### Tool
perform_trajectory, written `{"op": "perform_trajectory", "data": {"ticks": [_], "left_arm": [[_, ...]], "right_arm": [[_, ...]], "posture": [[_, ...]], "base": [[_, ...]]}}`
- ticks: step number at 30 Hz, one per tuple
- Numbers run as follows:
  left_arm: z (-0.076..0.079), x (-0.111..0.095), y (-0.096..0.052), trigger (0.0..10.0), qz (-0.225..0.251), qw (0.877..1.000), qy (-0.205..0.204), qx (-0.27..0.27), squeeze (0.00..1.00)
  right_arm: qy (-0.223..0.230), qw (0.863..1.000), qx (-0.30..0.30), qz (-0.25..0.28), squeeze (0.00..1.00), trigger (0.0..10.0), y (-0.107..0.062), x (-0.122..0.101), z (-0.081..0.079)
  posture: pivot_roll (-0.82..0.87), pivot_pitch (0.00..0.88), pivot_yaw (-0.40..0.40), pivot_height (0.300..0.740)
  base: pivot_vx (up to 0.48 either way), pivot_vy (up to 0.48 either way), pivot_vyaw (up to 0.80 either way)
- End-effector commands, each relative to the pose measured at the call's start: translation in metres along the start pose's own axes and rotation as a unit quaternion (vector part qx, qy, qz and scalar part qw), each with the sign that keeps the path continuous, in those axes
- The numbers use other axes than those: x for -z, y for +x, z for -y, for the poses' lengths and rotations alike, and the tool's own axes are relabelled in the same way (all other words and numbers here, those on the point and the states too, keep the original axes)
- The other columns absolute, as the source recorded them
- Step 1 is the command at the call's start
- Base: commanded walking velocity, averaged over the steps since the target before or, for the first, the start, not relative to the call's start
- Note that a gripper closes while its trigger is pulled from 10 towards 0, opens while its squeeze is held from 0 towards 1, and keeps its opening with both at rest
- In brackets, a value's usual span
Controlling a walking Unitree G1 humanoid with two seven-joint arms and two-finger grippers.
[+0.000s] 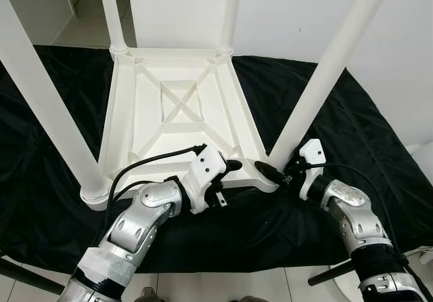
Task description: Building children table
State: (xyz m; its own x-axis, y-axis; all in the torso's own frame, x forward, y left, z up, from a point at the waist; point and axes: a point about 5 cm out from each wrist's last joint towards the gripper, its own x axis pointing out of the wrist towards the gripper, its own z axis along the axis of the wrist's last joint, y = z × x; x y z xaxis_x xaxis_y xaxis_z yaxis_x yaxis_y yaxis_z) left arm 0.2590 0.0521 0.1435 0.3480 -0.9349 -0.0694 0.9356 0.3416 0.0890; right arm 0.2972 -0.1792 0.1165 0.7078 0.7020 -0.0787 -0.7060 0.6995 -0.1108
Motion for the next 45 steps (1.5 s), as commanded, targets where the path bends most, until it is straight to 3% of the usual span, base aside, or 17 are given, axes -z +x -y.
{"op": "perform_trajectory", "data": {"ticks": [1,2,3,7,8,14,16,20,22,25,27,28,30,36,37,38,45], "left_arm": [[0.003,-0.002,0.003,10.0,0.001,1.000,0.003,0.005,0.00],[0.003,-0.002,0.003,10.0,0.001,1.000,0.003,0.006,0.00],[0.003,-0.002,0.003,10.0,0.001,1.000,0.003,0.006,0.00],[0.003,-0.003,0.003,10.0,0.001,1.000,0.003,0.007,0.00],[0.002,-0.003,0.003,10.0,0.001,1.000,0.005,0.005,0.00],[0.000,-0.003,0.004,10.0,0.004,1.000,0.005,-0.002,0.00],[-0.001,-0.001,0.005,10.0,0.004,1.000,0.005,-0.007,0.00],[-0.001,-0.001,0.005,10.0,0.005,1.000,0.006,-0.007,0.00],[-0.001,-0.001,0.005,10.0,0.006,1.000,0.005,-0.008,0.00],[-0.001,-0.001,0.005,10.0,0.006,1.000,0.005,-0.008,0.00],[-0.001,-0.001,0.006,10.0,0.007,1.000,0.004,-0.009,0.00],[-0.001,-0.001,0.006,10.0,0.007,1.000,0.004,-0.009,0.00],[0.000,-0.002,0.006,10.0,0.009,1.000,0.003,-0.008,0.00],[0.001,-0.002,0.007,10.0,0.011,1.000,0.002,-0.006,0.00],[0.001,-0.002,0.007,10.0,0.011,1.000,0.003,-0.006,0.00],[0.000,-0.002,0.007,10.0,0.011,1.000,0.004,-0.005,0.00],[-0.001,-0.003,0.007,10.0,0.012,1.000,0.006,-0.006,0.00]], "right_arm": [[0.015,1.000,-0.002,-0.010,0.00,0.0,-0.005,0.009,-0.003],[0.020,1.000,0.008,-0.007,0.00,0.0,-0.006,0.010,-0.004],[0.026,0.999,0.023,-0.003,0.00,3.2,-0.007,0.011,-0.004],[0.030,0.999,0.034,-0.001,0.00,3.2,-0.007,0.011,-0.004],[0.038,0.998,0.048,0.010,0.00,10.0,-0.006,0.009,-0.007],[0.058,0.993,0.095,0.030,0.00,10.0,-0.002,0.006,-0.016],[0.060,0.985,0.157,0.037,0.00,10.0,0.003,0.004,-0.022],[0.054,0.977,0.203,0.043,0.00,10.0,0.009,0.001,-0.032],[0.046,0.959,0.279,0.028,0.00,10.0,0.014,0.001,-0.038],[0.037,0.947,0.320,0.009,0.00,10.0,0.015,0.004,-0.038],[0.055,0.912,0.406,-0.019,0.00,10.0,0.013,0.010,-0.039],[0.055,0.912,0.406,-0.019,0.00,10.0,0.013,0.010,-0.039],[0.069,0.895,0.441,-0.019,0.00,10.0,0.016,0.010,-0.046],[0.075,0.898,0.433,-0.011,0.00,10.0,0.022,0.006,-0.052],[0.075,0.901,0.428,-0.006,0.13,10.0,0.022,0.005,-0.052],[0.077,0.901,0.427,0.000,1.00,10.0,0.021,0.004,-0.052],[0.080,0.906,0.415,0.023,1.00,10.0,0.014,-0.001,-0.049]], "posture": [[0.02,0.000,-0.053,0.740],[0.02,0.000,-0.052,0.740],[0.02,0.000,-0.051,0.740],[0.02,0.000,-0.051,0.740],[0.02,0.000,-0.054,0.740],[0.01,0.000,-0.053,0.740],[0.01,0.000,-0.053,0.740],[0.01,0.000,-0.054,0.740],[0.01,0.000,-0.062,0.740],[0.01,0.001,-0.063,0.740],[0.01,0.000,-0.071,0.740],[0.01,0.000,-0.071,0.740],[0.01,0.000,-0.073,0.740],[0.01,0.000,-0.073,0.740],[0.01,0.000,-0.073,0.740],[0.01,0.000,-0.073,0.740],[0.02,0.000,-0.079,0.740]], "base": [[0.000,0.000,0.00],[0.000,0.000,0.00],[0.000,0.000,0.00],[0.000,0.000,0.00],[0.000,0.000,0.00],[0.000,0.000,0.00],[0.000,0.000,0.00],[0.000,0.000,0.00],[0.000,0.000,0.00],[0.000,0.000,0.00],[0.000,0.000,0.00],[0.000,0.000,0.00],[0.000,0.000,0.00],[0.000,0.000,0.00],[0.000,0.000,0.00],[0.000,0.000,0.00],[0.000,0.000,0.00]]}}
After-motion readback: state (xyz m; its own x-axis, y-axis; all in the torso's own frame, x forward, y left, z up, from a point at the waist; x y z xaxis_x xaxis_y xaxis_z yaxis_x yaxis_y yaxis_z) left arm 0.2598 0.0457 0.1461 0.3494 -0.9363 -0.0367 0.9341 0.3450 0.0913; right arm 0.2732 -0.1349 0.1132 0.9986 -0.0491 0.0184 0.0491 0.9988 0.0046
